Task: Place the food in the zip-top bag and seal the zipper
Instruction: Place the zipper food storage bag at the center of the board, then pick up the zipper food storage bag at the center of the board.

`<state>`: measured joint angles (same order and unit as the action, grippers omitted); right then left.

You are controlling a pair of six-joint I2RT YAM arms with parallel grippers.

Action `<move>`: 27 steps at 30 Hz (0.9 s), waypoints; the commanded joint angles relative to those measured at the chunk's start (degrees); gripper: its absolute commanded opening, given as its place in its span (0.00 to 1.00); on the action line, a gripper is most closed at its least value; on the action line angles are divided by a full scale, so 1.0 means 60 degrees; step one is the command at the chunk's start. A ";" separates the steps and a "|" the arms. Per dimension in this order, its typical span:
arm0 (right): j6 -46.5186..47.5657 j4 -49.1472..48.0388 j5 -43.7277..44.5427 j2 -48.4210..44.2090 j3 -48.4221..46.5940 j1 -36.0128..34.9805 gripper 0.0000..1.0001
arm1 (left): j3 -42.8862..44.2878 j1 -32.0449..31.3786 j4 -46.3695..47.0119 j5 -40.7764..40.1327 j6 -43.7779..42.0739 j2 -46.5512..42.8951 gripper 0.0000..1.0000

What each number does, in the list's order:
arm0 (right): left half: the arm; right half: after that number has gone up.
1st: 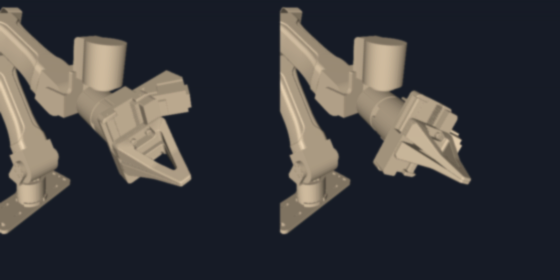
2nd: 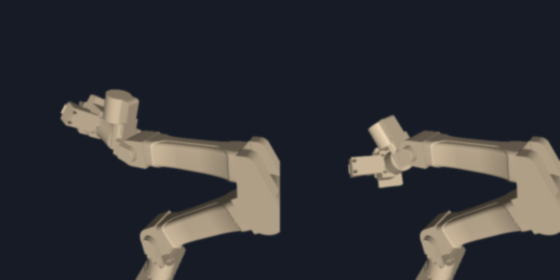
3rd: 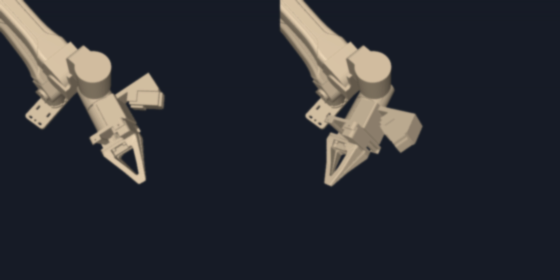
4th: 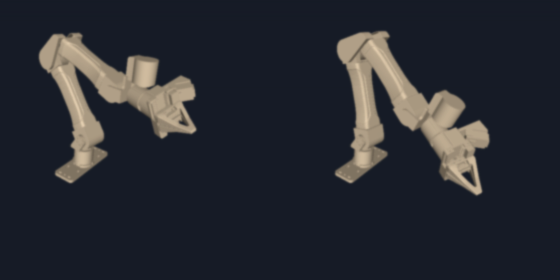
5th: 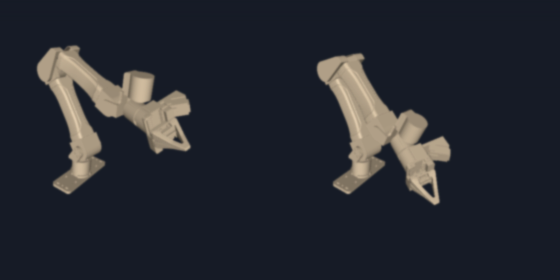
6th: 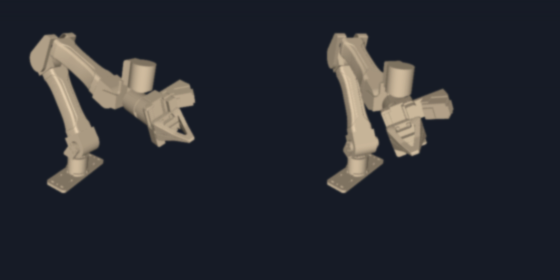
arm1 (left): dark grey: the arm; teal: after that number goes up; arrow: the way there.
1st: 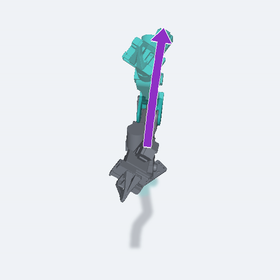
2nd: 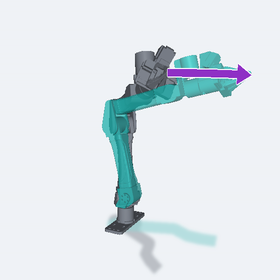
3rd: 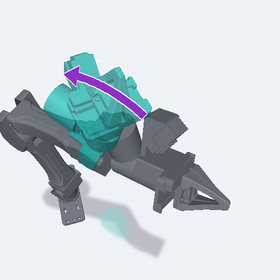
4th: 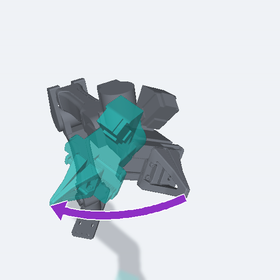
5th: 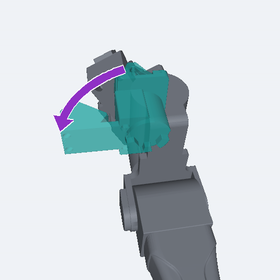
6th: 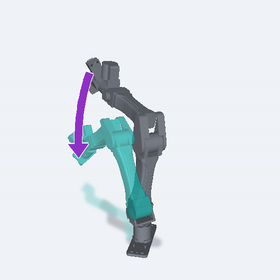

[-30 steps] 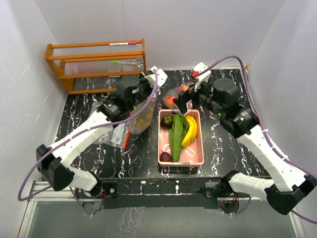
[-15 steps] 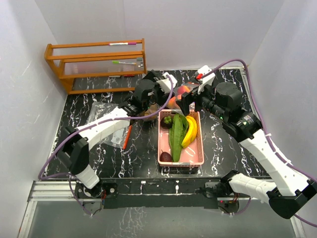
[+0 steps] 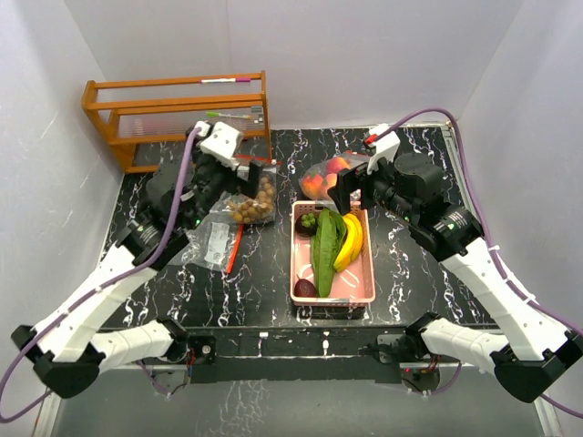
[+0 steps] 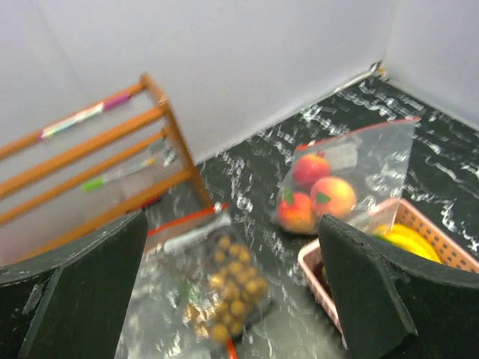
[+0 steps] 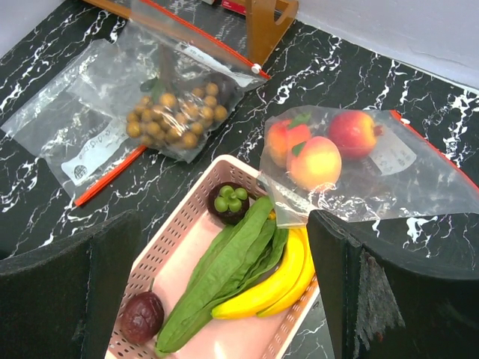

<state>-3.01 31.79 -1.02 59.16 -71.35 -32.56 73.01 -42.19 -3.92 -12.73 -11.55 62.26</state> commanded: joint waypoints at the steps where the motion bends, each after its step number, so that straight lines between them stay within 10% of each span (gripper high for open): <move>1: -0.0144 -0.0260 0.0073 -0.0152 -0.0040 0.0035 0.98 | -0.0897 0.0075 -0.2799 -0.2404 0.1696 -0.0279 0.96; 14: -0.0143 -0.0142 -0.0496 -0.0133 0.0002 0.0033 0.98 | -0.3414 0.0114 -0.4918 -0.4272 0.6900 0.0689 0.88; 27: -0.0411 -0.0105 -0.0666 -0.0774 0.0339 0.0026 0.98 | -0.5462 0.0235 -0.1146 -0.3855 0.6580 0.1932 0.84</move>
<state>-4.34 32.93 -4.56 56.36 -69.93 -32.56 41.32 -41.30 -19.64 -34.46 29.08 71.35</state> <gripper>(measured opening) 0.982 0.839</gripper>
